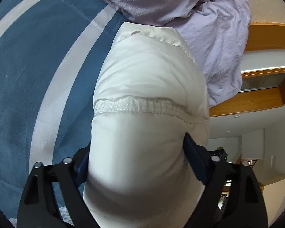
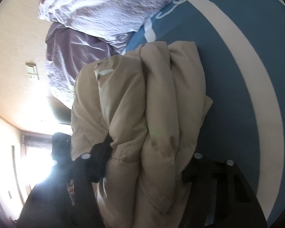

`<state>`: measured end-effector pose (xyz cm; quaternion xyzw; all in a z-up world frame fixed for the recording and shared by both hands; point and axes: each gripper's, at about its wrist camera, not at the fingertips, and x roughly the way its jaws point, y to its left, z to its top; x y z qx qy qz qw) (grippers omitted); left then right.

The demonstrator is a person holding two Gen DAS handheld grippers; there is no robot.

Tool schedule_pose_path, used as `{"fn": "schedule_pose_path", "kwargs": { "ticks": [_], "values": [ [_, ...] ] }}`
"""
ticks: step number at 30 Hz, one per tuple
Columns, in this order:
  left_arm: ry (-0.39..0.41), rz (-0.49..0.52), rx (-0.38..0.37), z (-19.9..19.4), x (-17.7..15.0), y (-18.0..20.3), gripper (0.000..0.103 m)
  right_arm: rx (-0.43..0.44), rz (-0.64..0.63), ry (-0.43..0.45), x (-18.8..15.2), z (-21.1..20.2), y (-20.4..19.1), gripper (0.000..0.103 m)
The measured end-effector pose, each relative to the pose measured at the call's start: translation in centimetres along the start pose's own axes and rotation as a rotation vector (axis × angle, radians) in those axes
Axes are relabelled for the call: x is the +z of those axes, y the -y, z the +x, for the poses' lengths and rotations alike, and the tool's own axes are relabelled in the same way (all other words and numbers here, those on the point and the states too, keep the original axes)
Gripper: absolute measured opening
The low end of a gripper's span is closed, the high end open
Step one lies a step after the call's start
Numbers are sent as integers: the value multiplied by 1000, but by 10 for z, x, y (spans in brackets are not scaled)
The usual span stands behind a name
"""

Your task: Fold large clothes

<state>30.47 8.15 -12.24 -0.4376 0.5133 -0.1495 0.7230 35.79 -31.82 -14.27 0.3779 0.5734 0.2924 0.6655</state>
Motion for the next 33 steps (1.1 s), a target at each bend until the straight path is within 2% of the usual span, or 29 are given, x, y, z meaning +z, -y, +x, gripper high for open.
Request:
{"fn": "schedule_pose_path", "kwargs": {
  "ticks": [8, 17, 21, 24, 25, 29, 33],
  "values": [
    [85, 14, 16, -30, 32, 8, 81, 47, -22, -20, 24, 32, -29, 50],
    [164, -16, 66, -61, 68, -11, 81, 64, -39, -54, 40, 79, -63, 49],
    [187, -12, 123, -62, 80, -17, 82, 41, -47, -40, 40, 93, -71, 50],
    [191, -15, 151, -59, 81, -18, 85, -28, -79, -13, 38, 91, -78, 60],
    [196, -4, 176, -60, 81, -16, 86, -63, -93, -5, 37, 88, -80, 66],
    [215, 70, 294, -66, 80, -4, 90, -159, -156, 38, 32, 68, -89, 72],
    [273, 222, 473, -72, 76, 22, 92, -253, -212, 115, 29, 50, -104, 77]
  ]
}}
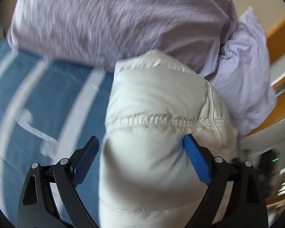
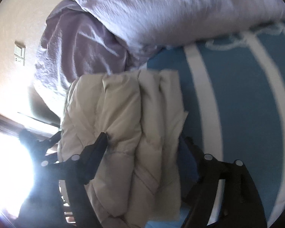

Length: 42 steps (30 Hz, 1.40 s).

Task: Fold large clothes
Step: 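Lower the bundle onto the bed and press it flat with both grippers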

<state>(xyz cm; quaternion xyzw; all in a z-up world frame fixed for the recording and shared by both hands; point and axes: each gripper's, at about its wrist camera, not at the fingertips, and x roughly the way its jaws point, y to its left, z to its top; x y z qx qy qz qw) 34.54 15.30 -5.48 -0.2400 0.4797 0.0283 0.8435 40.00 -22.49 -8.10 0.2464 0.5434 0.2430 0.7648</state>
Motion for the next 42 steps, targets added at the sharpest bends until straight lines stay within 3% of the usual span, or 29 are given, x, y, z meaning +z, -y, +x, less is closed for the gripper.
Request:
{"fn": "schedule_pose_path", "kwargs": {
  "ticks": [4, 11, 22, 42],
  "values": [
    [61, 117, 94, -6, -2, 27, 92, -103, -51, 125, 7, -21, -16, 77],
    [126, 266, 179, 3, -12, 70, 92, -211, -274, 153, 5, -10, -68, 77],
    [147, 314, 229, 10, -19, 75, 95, -312, -400, 226, -16, 9, -97, 77],
    [167, 394, 276, 32, -28, 74, 101, -382, -417, 252, -49, 49, -70, 74]
  ]
}}
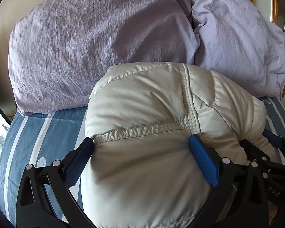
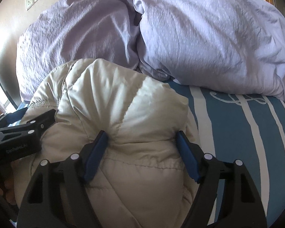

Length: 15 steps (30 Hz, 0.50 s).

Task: Fold large clothes
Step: 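Lower the bundle onto the bed and press it flat with both grippers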

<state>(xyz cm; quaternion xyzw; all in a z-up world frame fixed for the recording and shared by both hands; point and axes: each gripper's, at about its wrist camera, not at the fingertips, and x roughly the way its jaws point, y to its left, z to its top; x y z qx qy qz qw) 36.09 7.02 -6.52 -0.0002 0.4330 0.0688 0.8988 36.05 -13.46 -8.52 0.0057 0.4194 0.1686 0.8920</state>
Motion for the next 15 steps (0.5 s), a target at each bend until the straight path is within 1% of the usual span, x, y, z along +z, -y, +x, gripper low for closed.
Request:
{"fn": "schedule_pose_path", "kwargs": {
  "ticks": [5, 7, 9, 12, 15],
  "values": [
    [-5, 1, 29, 4, -1, 1, 102, -15, 8, -8, -5, 11, 2, 74],
    [-9, 2, 38, 4, 1, 2, 102, -30, -2, -25, -3, 13, 1, 77],
    [-11, -7, 31, 1, 2, 1, 102, -28, 10, -45, 1, 11, 3, 79],
    [-11, -48, 14, -16, 2, -6, 102, -41, 28, -70, 5, -5, 8, 83],
    [4, -82, -21, -42, -7, -11, 102, -59, 28, -59, 4, -27, 11, 93]
  ]
}}
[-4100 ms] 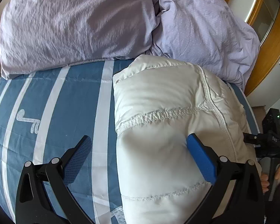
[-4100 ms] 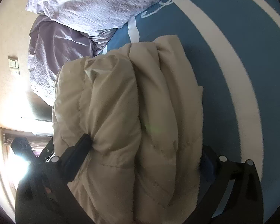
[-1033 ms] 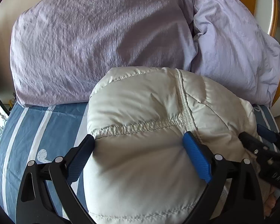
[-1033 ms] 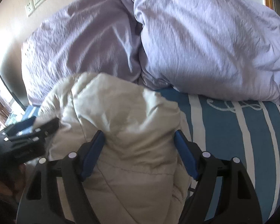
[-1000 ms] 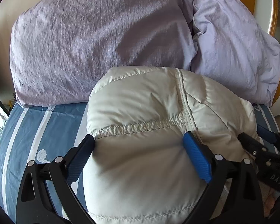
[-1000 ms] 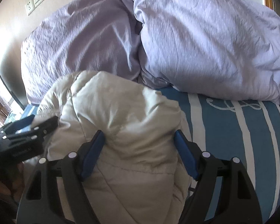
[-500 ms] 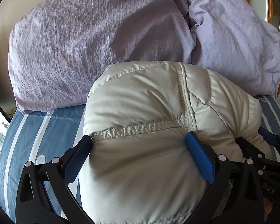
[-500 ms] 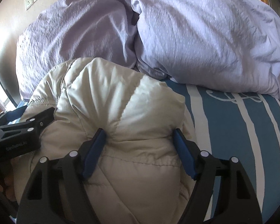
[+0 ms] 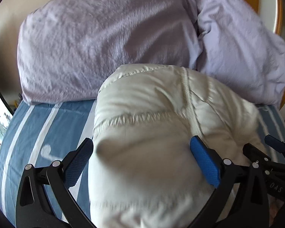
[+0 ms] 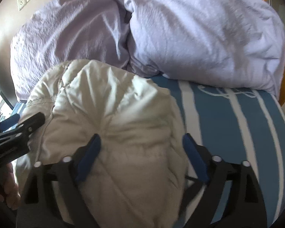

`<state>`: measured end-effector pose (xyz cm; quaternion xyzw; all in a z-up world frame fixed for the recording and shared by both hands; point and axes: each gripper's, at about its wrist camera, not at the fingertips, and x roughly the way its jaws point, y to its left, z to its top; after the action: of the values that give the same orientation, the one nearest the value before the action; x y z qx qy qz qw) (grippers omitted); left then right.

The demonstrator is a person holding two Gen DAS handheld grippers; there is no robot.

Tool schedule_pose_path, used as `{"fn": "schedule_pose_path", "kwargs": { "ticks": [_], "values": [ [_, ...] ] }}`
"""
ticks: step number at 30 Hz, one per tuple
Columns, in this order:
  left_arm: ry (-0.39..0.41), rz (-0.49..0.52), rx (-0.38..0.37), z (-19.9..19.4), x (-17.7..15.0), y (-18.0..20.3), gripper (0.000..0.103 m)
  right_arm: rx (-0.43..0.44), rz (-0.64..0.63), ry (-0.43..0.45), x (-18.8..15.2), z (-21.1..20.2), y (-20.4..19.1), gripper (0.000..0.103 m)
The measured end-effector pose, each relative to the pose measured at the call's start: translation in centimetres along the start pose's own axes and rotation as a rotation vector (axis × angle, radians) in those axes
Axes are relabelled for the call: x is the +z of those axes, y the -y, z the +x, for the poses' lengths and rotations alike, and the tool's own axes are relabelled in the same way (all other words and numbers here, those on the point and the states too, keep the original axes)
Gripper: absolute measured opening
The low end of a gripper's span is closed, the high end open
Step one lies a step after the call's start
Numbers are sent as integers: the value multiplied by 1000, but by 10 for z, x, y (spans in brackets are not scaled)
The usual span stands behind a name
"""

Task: Fold large clothes
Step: 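Lower the bundle onto the bed and press it flat with both grippers, then open both grippers and lift them off the folded jacket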

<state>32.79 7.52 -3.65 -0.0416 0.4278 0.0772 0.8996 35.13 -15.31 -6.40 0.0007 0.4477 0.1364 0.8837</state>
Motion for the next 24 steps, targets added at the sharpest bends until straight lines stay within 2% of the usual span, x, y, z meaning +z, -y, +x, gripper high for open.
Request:
{"fn": "schedule_pose_path", "kwargs": {
  "ticks": [3, 9, 17, 24],
  "values": [
    [7, 1, -16, -23, -12, -1, 102, -8, -16, -6, -6, -22, 0, 101],
    [-25, -21, -29, -61, -41, -9, 102, -44, -27, -55, -25, -60, -9, 101],
    [-49, -70, -66, -105, -72, -24, 102, -10, -64, -74, -62, -101, -26, 101],
    [-42, -77, -118, -144, -92, -30, 102, 34, -23, -135, -94, -124, -24, 101]
  ]
}}
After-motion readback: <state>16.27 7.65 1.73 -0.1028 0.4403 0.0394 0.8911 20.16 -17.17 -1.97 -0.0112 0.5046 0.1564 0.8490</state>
